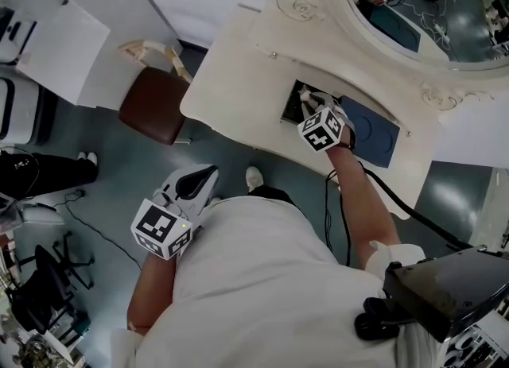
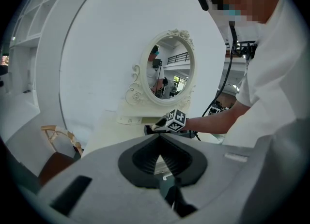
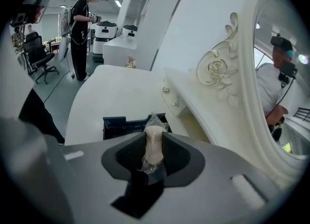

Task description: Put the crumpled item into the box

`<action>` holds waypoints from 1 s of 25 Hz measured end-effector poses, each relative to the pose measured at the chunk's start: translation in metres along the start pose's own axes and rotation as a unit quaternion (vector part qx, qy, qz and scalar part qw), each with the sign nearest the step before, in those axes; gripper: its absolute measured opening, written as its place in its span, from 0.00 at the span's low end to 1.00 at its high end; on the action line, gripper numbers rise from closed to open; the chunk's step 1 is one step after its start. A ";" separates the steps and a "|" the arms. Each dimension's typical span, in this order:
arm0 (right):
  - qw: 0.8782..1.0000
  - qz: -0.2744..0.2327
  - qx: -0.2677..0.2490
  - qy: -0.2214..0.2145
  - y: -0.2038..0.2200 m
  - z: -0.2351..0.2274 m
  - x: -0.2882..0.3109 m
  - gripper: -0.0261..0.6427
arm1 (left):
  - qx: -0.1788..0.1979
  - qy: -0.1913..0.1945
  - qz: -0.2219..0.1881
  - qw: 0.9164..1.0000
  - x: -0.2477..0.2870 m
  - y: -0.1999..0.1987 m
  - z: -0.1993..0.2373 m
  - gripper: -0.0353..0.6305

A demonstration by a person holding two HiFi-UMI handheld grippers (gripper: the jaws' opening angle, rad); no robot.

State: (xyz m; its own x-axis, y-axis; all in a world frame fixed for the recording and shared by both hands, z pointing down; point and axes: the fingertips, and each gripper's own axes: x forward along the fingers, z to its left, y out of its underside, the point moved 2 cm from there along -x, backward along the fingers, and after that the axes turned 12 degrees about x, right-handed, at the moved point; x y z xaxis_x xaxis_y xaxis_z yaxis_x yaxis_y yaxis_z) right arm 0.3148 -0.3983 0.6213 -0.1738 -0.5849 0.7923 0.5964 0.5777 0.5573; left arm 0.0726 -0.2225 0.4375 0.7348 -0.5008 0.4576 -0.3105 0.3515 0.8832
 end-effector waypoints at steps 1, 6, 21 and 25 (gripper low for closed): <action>1.000 0.004 -0.003 -0.002 0.002 0.001 0.005 0.20 | -0.001 -0.003 0.002 1.000 -0.001 0.001 0.000 0.06; 0.999 0.026 -0.017 -0.014 0.008 0.004 0.026 0.20 | -0.010 -0.018 0.008 1.000 -0.008 0.005 0.002 0.06; 0.998 0.049 -0.014 -0.030 0.008 0.009 0.040 0.27 | -0.024 -0.038 0.008 0.999 -0.029 0.014 0.008 0.06; 0.998 0.045 -0.002 -0.032 0.005 0.012 0.035 0.33 | -0.023 -0.032 0.005 0.999 -0.034 0.017 0.008 0.06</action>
State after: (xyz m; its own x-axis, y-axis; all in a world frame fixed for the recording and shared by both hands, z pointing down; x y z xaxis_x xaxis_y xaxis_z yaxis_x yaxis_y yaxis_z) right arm 0.3029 -0.4089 0.6545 -0.1683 -0.4928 0.8537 0.6153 0.6241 0.4815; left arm 0.0374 -0.2054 0.4378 0.6909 -0.5470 0.4727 -0.2879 0.3916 0.8739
